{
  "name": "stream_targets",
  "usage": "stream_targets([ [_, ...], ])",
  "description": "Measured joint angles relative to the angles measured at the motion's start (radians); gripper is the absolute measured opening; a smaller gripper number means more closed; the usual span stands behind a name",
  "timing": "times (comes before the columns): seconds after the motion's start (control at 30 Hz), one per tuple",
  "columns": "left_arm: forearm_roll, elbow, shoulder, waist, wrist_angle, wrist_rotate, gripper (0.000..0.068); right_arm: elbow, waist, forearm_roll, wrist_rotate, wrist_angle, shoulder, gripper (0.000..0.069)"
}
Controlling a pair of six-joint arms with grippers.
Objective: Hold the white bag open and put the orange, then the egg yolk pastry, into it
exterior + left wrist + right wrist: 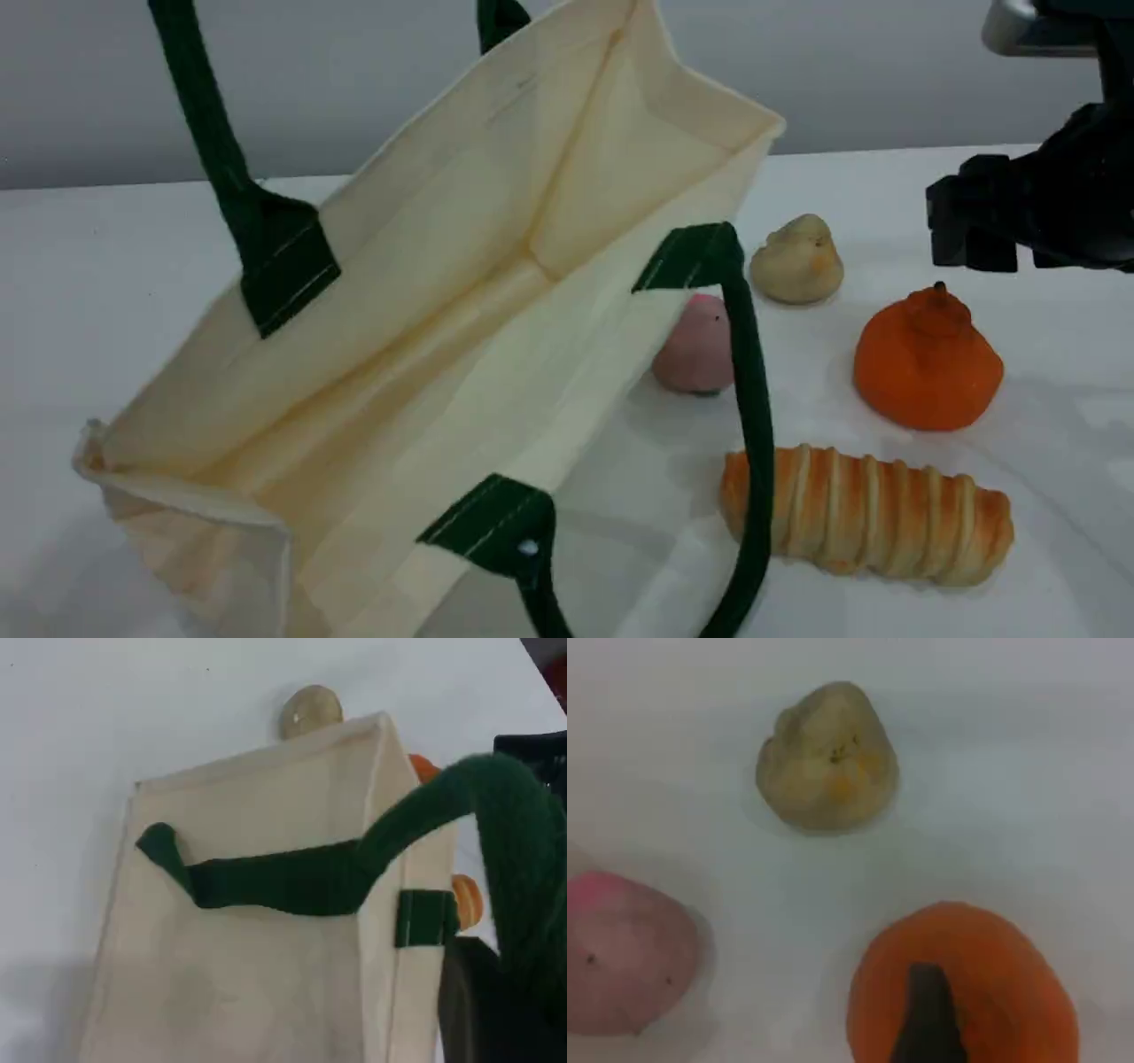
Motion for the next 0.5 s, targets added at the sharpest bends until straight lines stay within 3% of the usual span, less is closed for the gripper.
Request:
stream_targets([
  [0.5, 0.002, 0.0, 0.003, 0.0, -0.004, 0.003, 0.0067, -0.025, 0.0, -0.068, 0.0, 0.086, 0.001, 0.0475],
])
